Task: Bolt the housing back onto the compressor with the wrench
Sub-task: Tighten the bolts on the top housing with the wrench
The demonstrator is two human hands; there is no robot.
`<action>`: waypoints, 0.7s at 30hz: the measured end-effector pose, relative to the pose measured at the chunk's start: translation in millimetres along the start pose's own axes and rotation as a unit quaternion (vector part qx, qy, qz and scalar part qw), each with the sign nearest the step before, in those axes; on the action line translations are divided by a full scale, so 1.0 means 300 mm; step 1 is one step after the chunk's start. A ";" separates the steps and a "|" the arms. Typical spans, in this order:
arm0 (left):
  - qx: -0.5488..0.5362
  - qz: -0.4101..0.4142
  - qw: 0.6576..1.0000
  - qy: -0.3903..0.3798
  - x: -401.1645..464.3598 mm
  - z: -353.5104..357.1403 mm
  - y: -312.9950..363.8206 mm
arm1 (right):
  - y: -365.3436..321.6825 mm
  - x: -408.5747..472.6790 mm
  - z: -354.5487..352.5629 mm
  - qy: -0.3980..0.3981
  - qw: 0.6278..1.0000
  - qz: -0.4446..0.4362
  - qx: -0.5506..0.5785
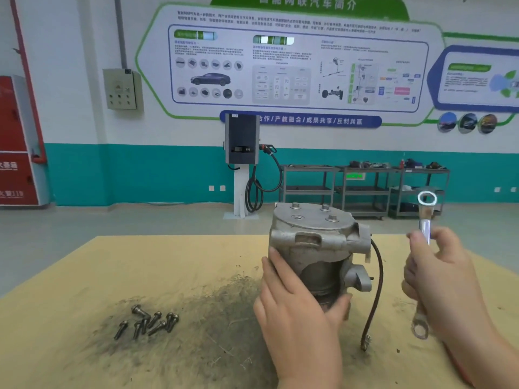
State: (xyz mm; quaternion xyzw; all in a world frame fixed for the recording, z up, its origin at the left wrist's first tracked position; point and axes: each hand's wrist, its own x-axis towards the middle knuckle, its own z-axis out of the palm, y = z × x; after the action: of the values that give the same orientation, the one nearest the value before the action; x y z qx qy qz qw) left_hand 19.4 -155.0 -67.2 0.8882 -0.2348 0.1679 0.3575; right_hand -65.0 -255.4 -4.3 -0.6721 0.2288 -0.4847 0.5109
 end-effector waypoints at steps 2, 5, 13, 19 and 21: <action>-0.091 -0.035 0.995 -0.004 -0.020 -0.119 -0.089 | 0.077 -0.049 -0.005 -0.006 0.998 0.051 0.024; -0.231 -0.035 0.971 -0.059 0.016 -0.149 -0.144 | 0.103 -0.091 0.037 -0.098 0.989 0.104 0.047; -0.450 -0.036 0.887 -0.103 0.060 -0.105 -0.217 | 0.101 -0.137 0.121 -0.167 0.973 0.131 0.091; -0.412 -0.035 0.910 -0.043 0.070 -0.079 -0.204 | 0.114 -0.053 0.148 -0.232 0.942 0.177 0.165; -0.392 -0.053 0.918 -0.019 0.083 -0.070 -0.194 | 0.114 -0.017 0.167 -0.267 0.930 0.189 0.169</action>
State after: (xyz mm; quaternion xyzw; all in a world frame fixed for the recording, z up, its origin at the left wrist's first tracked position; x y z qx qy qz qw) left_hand 68.6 -110.5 -73.7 0.6913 -0.2406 0.0266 0.6808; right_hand -16.3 -240.7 -38.0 -0.6246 0.1212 -0.2132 0.7414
